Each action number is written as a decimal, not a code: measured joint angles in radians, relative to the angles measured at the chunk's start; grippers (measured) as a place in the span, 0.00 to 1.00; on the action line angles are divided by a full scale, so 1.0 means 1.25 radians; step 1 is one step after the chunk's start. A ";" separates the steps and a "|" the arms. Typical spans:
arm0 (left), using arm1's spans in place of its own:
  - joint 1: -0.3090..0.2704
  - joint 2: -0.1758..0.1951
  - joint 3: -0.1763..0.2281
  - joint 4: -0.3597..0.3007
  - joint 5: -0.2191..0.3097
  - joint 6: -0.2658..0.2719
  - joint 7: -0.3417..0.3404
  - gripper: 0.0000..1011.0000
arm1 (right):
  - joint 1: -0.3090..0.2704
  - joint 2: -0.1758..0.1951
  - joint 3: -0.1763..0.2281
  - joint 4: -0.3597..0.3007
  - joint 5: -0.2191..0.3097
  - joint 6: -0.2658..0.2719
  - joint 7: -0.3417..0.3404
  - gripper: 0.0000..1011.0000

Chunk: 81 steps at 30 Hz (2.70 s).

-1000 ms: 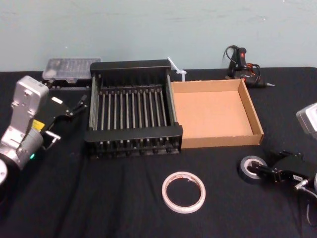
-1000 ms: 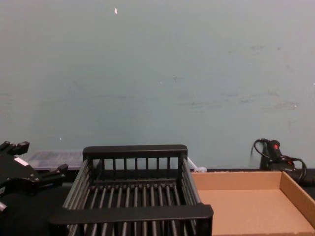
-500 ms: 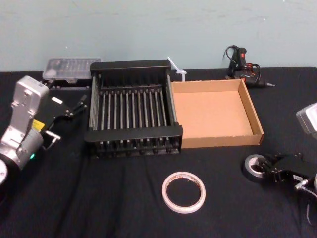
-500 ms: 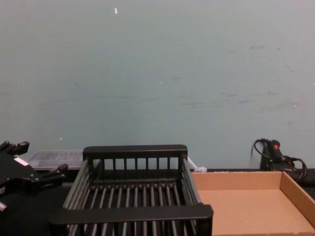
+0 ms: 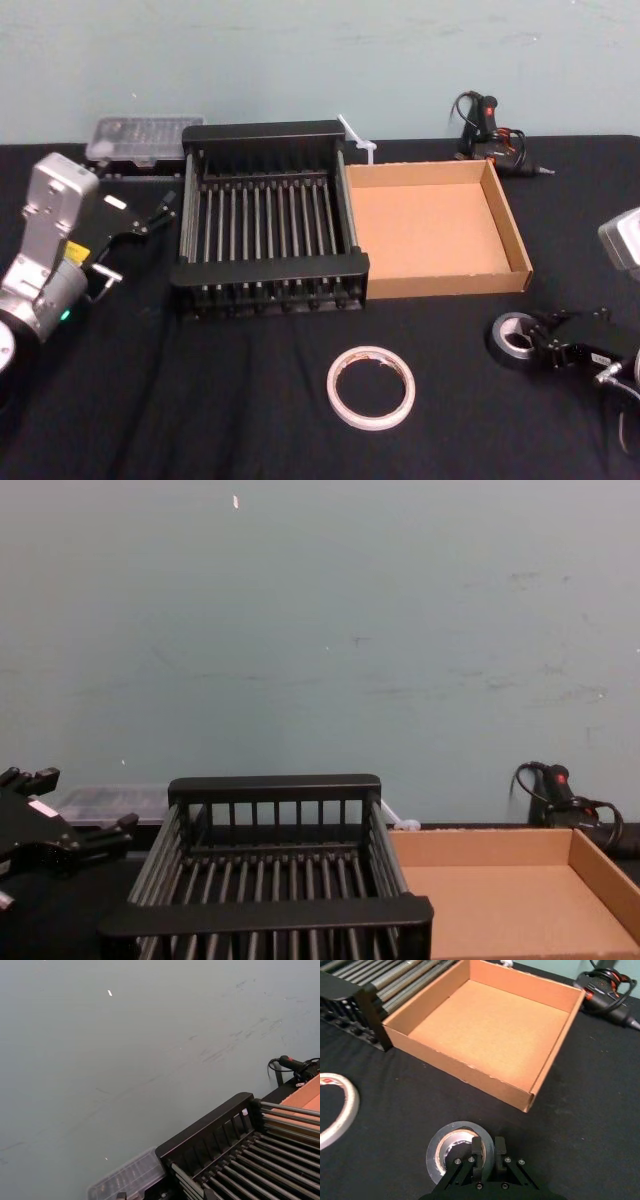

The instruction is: Pick up the white tape and place it into the black box , Pick up the silver tape and place it into the brown box.

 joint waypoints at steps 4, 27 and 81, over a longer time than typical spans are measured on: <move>0.000 0.000 0.000 0.000 0.000 0.000 0.000 0.99 | -0.005 0.006 0.005 -0.008 0.012 -0.009 0.019 0.16; 0.000 0.000 0.000 0.000 0.000 0.000 0.000 0.99 | 0.120 -0.018 -0.008 0.029 0.023 -0.074 0.001 0.16; 0.000 0.000 0.000 0.000 0.000 0.000 0.000 0.99 | 0.291 -0.129 -0.082 0.224 -0.069 -0.108 0.029 0.53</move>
